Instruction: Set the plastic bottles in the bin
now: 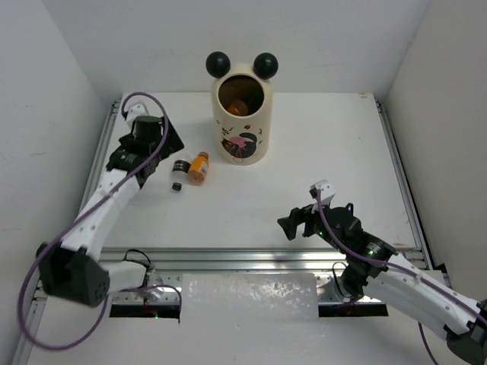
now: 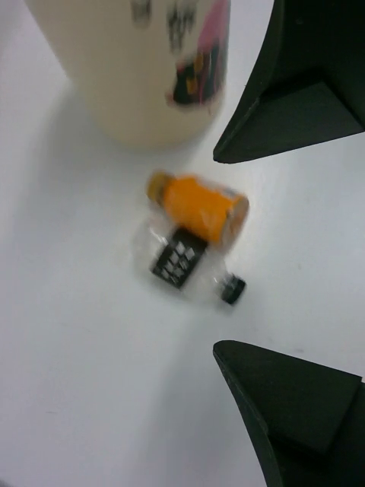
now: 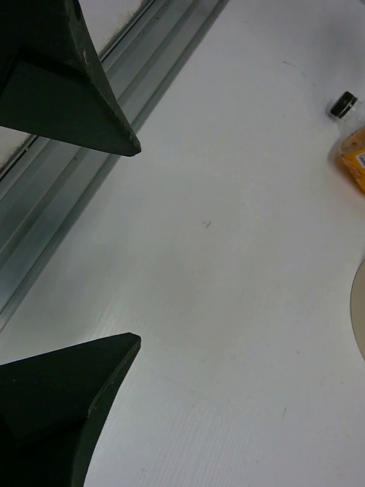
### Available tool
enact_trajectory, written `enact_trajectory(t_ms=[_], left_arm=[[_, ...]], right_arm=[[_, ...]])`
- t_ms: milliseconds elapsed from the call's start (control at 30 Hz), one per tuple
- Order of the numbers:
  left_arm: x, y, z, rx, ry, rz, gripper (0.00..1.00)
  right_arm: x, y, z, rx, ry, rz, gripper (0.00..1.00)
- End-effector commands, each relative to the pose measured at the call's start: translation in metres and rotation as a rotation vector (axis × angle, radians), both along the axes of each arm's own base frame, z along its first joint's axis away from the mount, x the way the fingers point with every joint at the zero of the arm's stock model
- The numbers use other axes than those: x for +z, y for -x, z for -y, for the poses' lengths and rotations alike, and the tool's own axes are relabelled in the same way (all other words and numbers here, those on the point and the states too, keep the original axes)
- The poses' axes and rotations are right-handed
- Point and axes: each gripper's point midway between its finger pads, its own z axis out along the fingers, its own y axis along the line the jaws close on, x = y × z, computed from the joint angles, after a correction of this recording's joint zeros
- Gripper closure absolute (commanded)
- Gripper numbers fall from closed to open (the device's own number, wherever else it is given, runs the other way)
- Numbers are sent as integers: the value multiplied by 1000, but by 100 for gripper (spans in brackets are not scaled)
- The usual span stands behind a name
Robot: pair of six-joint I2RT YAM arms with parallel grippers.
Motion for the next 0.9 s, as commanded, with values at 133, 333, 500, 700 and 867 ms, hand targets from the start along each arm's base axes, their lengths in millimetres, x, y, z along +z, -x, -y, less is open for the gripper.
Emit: enact_trajectory(t_ms=[133,333,500,700,867], left_arm=[[-138,1,-6,-194,127,-488,6],[-175,-13,-3,-215,135,-586,10],[-187,-25,-2,-227,135,-599,10],[-202,-43,-21,-161,54,-646,14],[-205,-52,-21,-185,41,-651,23]], right_arm=[[0,4,-16,80,-28,10,1],[0,10,-25,149,-34,10,1],[-2,14,-27,176,-35,0,1],[-2,18,-32,204,-47,-9,1],[-5,17,-32,202,-48,-16,1]])
